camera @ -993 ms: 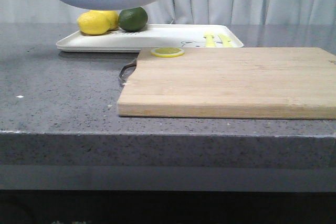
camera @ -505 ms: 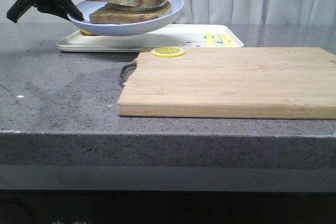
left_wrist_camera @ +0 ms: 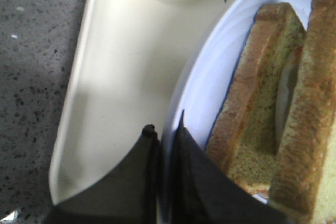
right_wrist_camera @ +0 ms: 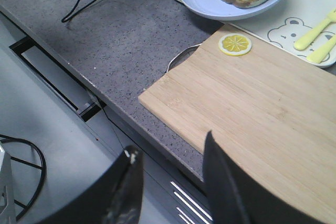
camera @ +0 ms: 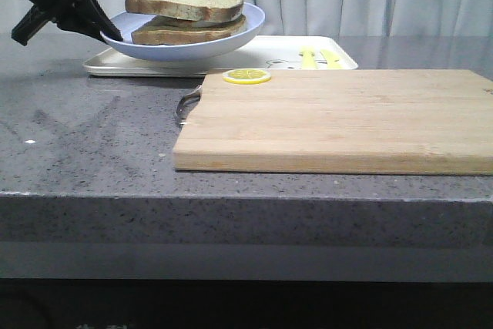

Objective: Place bread and move sandwich to tray
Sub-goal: 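Lift the plate and lower it onto the white tray, then open the left gripper and pull it away from the plate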

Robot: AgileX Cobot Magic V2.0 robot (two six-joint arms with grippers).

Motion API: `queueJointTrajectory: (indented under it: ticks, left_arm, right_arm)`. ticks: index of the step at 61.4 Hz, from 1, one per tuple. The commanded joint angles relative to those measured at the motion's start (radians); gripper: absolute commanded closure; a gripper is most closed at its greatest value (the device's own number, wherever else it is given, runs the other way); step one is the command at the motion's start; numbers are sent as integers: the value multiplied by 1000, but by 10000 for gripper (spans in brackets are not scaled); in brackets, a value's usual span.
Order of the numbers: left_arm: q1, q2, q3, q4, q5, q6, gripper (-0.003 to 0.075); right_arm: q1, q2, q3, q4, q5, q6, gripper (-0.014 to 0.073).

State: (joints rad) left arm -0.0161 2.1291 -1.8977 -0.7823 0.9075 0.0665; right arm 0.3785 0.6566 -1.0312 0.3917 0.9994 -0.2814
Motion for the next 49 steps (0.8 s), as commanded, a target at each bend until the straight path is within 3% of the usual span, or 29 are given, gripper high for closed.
queueJointTrajectory:
  ticks: [1,14,36,49]
  left_arm:
    - [-6,-69,-41,-77,-39,-37,739]
    - [-6,-69,-41,-46,-37,-44,722]
    - [-6,-69,-41,-44,-29,-44,399]
    - [1,-81,-41,-44,25,-39,373]
  right_arm:
    - [-6,2,-25,20,-61,-2,283]
    - [-6,2,-25,20,-61,-2,283]
    - [-6,2,-25,20,-61,-2,283]
    - [-6,2,-25,20,-61,-2,283]
